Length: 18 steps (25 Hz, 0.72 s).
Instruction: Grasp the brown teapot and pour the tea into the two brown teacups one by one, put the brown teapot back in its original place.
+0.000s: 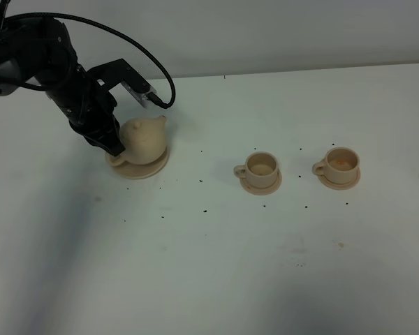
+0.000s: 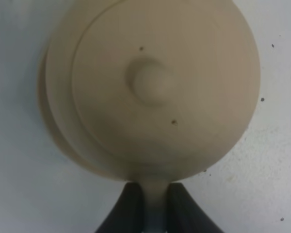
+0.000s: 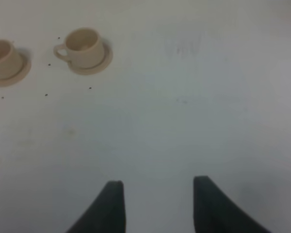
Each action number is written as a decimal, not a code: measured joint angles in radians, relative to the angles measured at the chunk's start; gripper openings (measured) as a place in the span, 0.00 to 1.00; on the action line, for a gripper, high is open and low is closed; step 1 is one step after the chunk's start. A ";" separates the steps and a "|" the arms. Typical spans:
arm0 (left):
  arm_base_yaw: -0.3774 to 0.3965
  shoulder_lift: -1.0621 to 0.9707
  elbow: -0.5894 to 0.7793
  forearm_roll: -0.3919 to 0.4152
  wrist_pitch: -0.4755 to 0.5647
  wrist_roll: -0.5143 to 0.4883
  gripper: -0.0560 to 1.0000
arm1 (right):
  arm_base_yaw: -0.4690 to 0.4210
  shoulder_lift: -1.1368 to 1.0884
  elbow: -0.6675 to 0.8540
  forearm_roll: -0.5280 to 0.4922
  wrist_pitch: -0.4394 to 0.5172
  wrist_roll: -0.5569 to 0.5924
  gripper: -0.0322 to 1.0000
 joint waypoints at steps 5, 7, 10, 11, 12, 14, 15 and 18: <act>0.000 -0.001 0.000 -0.003 -0.030 0.046 0.17 | 0.000 0.000 0.000 0.000 0.000 0.000 0.36; 0.000 -0.001 -0.007 -0.029 -0.035 0.081 0.17 | 0.000 0.000 0.000 0.000 0.000 0.000 0.36; 0.000 -0.001 -0.030 -0.095 -0.045 0.147 0.17 | 0.000 0.000 0.000 0.000 0.000 0.000 0.36; 0.000 -0.001 -0.042 -0.119 -0.047 0.173 0.17 | 0.000 0.000 0.000 0.000 0.000 0.000 0.36; 0.000 -0.001 -0.052 -0.139 -0.051 0.194 0.17 | 0.000 0.000 0.000 0.000 0.000 0.000 0.36; -0.004 -0.001 -0.072 -0.179 -0.054 0.239 0.17 | 0.000 0.000 0.000 0.001 0.000 0.000 0.36; -0.008 -0.001 -0.080 -0.187 -0.055 0.256 0.17 | 0.000 0.000 0.000 0.001 0.000 0.000 0.36; -0.030 -0.001 -0.091 -0.188 -0.059 0.294 0.17 | 0.000 0.000 0.000 0.001 0.000 0.000 0.36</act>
